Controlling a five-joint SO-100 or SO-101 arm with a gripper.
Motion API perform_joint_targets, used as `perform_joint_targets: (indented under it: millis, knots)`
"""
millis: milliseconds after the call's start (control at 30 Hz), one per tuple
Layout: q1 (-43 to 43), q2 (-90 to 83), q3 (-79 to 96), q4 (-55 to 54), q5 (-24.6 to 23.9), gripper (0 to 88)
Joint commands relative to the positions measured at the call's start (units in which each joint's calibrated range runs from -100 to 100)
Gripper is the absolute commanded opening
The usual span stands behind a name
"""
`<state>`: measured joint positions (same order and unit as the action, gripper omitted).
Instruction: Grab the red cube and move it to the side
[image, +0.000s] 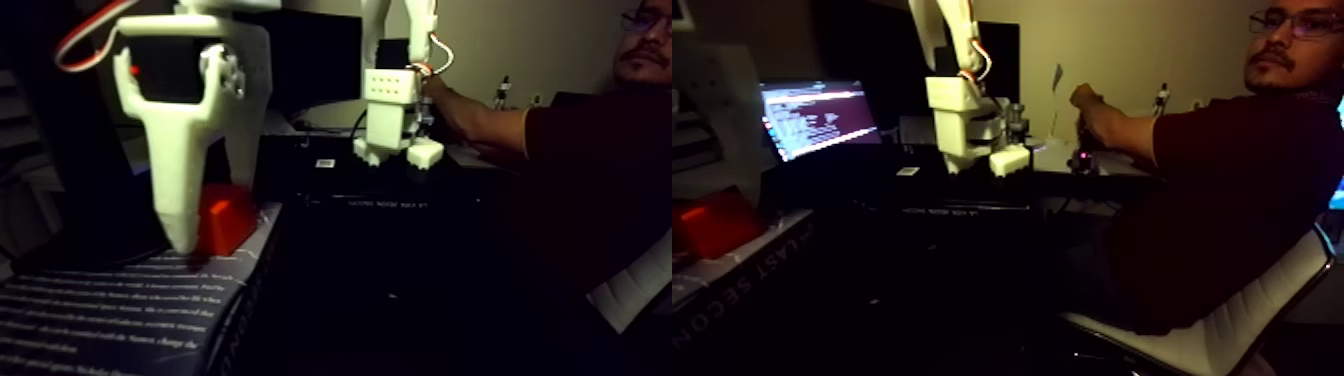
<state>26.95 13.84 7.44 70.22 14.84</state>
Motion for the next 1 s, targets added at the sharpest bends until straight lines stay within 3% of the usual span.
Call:
perform_joint_targets:
  millis: [0, 300, 700, 967]
  knots:
    - [0.03, -1.07, -1.14, -0.54, 0.29, 33.1]
    - [0.19, -2.58, 0.31, 0.31, 4.23, 33.2]
    - [-0.56, -19.39, 10.02, 6.47, 7.58, 33.2]
    - [-11.88, -37.54, 16.01, 10.95, 6.23, 32.5]
